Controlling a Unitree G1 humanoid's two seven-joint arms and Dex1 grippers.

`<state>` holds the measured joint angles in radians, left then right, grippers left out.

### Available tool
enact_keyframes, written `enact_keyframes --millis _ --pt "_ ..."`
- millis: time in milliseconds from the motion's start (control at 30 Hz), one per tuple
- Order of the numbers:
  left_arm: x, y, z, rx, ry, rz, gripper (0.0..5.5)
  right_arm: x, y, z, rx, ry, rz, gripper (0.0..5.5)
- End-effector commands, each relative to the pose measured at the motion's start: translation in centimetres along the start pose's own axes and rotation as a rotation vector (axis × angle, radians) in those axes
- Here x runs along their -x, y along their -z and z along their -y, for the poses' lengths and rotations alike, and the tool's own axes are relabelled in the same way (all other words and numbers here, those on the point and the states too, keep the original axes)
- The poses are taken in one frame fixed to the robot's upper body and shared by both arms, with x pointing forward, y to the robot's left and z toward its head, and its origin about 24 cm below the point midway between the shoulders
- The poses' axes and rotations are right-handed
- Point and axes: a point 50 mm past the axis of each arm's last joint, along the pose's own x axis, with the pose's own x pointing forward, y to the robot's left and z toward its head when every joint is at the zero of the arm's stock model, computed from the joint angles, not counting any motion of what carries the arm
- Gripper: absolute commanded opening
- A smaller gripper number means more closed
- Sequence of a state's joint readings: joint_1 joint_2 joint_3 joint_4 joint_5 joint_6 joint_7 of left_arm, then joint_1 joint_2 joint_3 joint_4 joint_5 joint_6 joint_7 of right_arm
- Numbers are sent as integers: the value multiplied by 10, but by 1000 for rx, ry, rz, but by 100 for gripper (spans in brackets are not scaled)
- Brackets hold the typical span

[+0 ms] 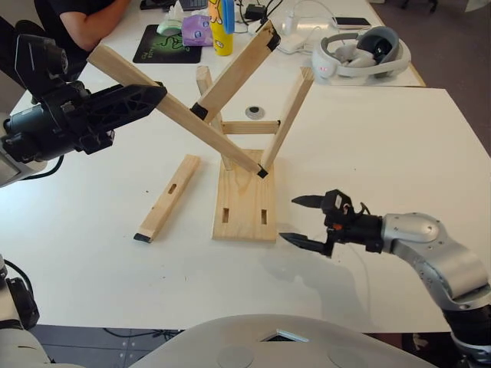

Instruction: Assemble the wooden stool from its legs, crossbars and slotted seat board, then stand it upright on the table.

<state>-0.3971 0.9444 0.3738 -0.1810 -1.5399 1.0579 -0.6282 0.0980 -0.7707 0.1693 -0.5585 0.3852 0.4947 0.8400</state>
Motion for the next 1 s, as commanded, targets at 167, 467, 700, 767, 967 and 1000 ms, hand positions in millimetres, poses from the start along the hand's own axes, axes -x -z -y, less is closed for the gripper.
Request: enact_keyframes --millis 167,467,700,767,967,1000 --pt "-7 -5 2 -18 45 -30 209 -40 11 -12 365 69 -67 457" --pt "-14 -3 2 -17 74 -19 209 -42 27 6 469 171 -182 457" --pt "-20 14 -5 -119 -25 -89 209 -29 29 31 488 216 -227 457" --pt "-22 25 -10 -193 -83 -158 209 -26 31 35 504 215 -249 457" --pt "-25 50 -18 -276 -117 -227 209 -29 35 40 473 224 -246 457" --pt "-25 52 -18 -289 -119 -215 209 -30 36 41 468 226 -244 457"
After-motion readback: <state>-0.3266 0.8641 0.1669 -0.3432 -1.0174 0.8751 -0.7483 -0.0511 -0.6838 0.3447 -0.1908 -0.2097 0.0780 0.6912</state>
